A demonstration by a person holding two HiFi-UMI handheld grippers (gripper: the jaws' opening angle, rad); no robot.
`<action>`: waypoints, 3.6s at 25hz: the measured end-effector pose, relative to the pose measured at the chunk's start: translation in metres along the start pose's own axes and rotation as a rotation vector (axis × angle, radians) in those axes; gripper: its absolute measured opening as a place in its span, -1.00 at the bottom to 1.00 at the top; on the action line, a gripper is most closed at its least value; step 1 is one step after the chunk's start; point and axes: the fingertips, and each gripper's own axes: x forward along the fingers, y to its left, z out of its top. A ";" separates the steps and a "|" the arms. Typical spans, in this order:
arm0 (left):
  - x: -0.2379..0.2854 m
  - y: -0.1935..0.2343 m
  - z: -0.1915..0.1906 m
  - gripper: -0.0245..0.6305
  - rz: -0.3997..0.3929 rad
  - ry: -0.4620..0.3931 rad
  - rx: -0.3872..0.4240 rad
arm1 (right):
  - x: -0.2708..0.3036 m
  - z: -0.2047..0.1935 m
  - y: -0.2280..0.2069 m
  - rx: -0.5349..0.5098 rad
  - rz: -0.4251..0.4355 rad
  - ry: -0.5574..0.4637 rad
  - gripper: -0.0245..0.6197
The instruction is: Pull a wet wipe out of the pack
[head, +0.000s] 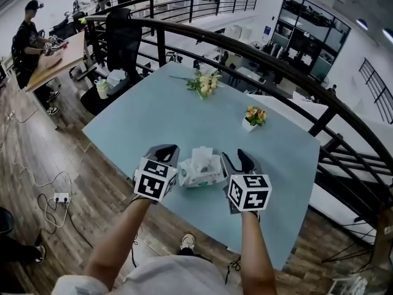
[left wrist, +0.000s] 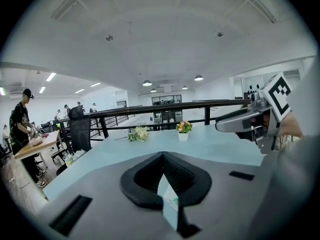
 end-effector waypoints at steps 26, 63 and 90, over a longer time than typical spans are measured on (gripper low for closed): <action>0.087 -0.007 0.028 -0.94 -0.041 0.037 0.017 | 0.043 0.005 -0.080 0.031 -0.048 0.015 -0.29; 0.110 0.009 0.026 -0.94 -0.374 -0.010 0.132 | 0.033 0.000 -0.042 0.112 -0.364 0.013 -0.29; 0.106 0.018 -0.019 -0.94 -0.479 0.040 0.166 | 0.058 -0.057 0.009 0.145 -0.364 0.154 -0.29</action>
